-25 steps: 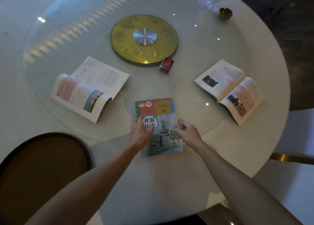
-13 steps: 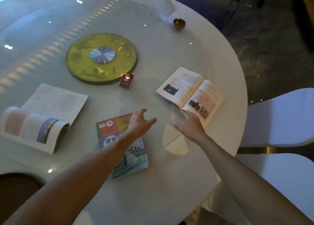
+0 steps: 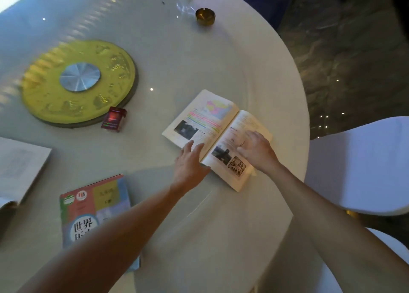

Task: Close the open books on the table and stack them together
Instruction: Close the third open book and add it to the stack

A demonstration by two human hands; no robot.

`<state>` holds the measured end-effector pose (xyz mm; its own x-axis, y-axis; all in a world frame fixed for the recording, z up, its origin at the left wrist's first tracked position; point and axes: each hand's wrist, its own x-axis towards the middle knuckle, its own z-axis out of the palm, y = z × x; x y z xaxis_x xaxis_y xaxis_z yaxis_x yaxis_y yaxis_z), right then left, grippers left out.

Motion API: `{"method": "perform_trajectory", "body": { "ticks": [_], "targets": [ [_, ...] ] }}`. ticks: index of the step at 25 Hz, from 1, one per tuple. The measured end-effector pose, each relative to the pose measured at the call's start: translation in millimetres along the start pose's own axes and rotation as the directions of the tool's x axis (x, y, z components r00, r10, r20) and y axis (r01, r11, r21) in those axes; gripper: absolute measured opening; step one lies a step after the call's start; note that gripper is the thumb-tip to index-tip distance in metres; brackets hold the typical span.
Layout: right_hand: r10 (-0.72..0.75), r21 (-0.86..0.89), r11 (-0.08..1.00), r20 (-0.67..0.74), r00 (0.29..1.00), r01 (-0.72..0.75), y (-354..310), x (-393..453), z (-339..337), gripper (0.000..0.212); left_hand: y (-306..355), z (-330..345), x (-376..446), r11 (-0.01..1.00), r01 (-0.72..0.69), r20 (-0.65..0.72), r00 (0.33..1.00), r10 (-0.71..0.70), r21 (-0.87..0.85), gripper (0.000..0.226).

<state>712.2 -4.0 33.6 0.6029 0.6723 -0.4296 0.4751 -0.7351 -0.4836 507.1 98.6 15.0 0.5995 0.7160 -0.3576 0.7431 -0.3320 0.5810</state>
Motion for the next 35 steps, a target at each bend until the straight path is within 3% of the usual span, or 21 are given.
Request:
{"method": "perform_trajectory", "body": {
  "ticks": [7,11,13,16,19,23,29,33,35],
  "targets": [
    [0.025,-0.026,0.999,0.036,0.999,-0.024,24,70,-13,0.076,-1,39,26,0.976,-0.112,0.076,0.992,0.099,0.188,0.097],
    [0.063,-0.005,0.998,0.068,0.996,-0.062,51,101,-7,0.089,-6,45,29,0.970,-0.117,0.105,0.990,0.096,0.213,0.100],
    [0.074,0.025,0.997,0.050,0.996,-0.075,40,93,-10,0.081,-10,44,28,0.970,-0.131,0.090,0.989,0.115,0.203,0.098],
    [0.129,0.086,0.989,-0.059,0.990,-0.123,33,84,-10,0.060,-22,40,22,0.972,-0.173,0.077,0.984,0.162,0.158,0.085],
    [0.139,0.153,0.981,-0.095,0.986,-0.124,34,76,-12,0.042,-41,31,9,0.985,-0.174,0.042,0.984,0.174,-0.019,0.053],
    [0.170,0.251,0.954,-0.006,0.985,-0.163,29,55,-6,0.020,-61,12,-17,0.964,0.008,0.013,1.000,-0.005,-0.264,0.021],
    [0.143,0.410,0.901,0.028,0.989,-0.142,-5,8,16,0.022,-96,-12,-61,0.913,0.101,-0.019,0.993,-0.118,-0.395,0.019],
    [0.132,0.478,0.845,0.247,0.960,-0.239,-31,-25,16,0.003,-115,-29,-103,0.886,0.205,-0.032,0.970,-0.240,-0.415,0.016],
    [0.108,0.474,0.835,0.358,0.927,-0.281,-39,-41,15,0.012,-126,-30,-114,0.852,0.253,-0.024,0.955,-0.296,-0.458,0.015]
  ]
}}
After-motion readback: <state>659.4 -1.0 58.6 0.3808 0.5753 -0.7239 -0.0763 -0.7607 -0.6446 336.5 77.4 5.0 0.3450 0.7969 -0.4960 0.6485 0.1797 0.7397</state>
